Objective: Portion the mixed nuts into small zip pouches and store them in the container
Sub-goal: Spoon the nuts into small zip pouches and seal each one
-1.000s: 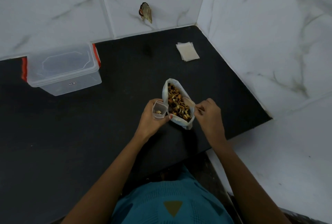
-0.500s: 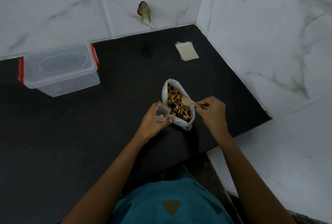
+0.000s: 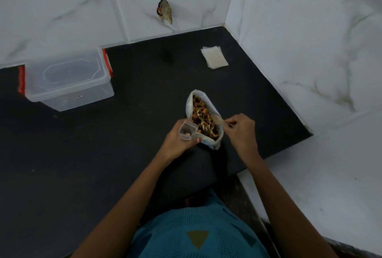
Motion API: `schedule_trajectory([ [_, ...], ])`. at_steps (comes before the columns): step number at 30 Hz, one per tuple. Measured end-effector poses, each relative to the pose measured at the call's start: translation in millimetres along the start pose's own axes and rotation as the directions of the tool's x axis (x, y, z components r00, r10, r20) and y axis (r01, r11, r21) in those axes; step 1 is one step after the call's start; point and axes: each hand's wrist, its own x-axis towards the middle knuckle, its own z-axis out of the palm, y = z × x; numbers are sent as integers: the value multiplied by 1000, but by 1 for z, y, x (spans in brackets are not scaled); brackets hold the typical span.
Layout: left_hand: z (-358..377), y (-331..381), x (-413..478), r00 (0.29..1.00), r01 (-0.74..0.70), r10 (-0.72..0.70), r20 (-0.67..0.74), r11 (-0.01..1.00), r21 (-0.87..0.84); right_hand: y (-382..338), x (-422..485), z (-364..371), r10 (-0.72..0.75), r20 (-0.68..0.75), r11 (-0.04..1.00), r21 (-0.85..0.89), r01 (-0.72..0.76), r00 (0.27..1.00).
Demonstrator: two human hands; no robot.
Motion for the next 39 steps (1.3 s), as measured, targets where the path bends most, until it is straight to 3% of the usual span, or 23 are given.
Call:
schedule_trajectory([
  [11, 0, 2, 1, 999, -7, 7, 41, 1000, -12, -4, 6, 17, 299, 42, 909, 291, -298, 953],
  [16, -2, 1, 0, 999, 9, -8, 45, 1000, -12, 3, 11, 11, 526, 200, 689, 470, -552, 826],
  [23, 1, -1, 2, 999, -18, 18, 39, 1000, -9, -5, 9, 19, 402, 110, 824, 388, -412, 909],
  [29, 0, 2, 1, 999, -9, 10, 43, 1000, -10, 4, 15, 15, 570, 255, 613, 501, -611, 781],
  [33, -1, 1, 0, 1000, 4, -4, 23, 1000, -10, 10, 17, 13, 598, 322, 498, 569, -655, 734],
  [36, 0, 1, -1, 1000, 1, -1, 24, 1000, -16, 11, 17, 10, 598, 334, 489, 568, -661, 729],
  [39, 0, 1, -1, 1000, -6, 6, 25, 1000, -6, 10, 14, 10, 575, 301, 566, 524, -636, 760],
])
